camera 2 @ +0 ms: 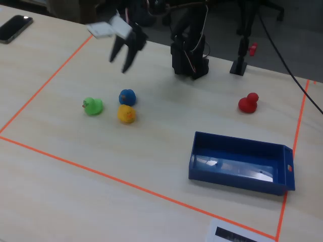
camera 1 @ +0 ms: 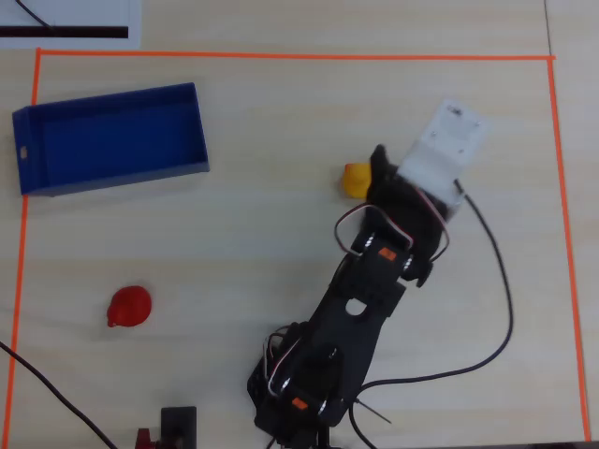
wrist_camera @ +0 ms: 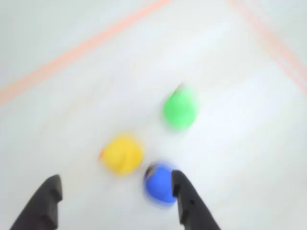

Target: Grasp green duck and put it into box.

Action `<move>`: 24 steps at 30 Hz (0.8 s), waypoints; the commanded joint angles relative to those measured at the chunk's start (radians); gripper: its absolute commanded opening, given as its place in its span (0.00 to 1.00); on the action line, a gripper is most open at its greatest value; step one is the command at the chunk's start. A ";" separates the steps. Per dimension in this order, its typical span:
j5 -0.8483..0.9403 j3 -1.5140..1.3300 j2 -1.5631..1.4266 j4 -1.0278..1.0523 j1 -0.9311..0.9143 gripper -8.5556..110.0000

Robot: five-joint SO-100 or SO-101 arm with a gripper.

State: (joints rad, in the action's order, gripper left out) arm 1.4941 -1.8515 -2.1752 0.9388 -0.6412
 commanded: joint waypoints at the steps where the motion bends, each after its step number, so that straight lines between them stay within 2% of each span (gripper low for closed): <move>1: 0.023 0.374 0.158 -0.069 -0.097 0.35; 10: 0.026 0.486 0.474 -0.215 -0.209 0.36; 19: 0.077 0.126 0.558 -0.577 -0.216 0.36; 24: 0.077 0.002 0.569 -0.655 -0.189 0.36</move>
State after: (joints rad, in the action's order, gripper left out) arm 1.5662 -1.8070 -1.5938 0.3451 -0.8498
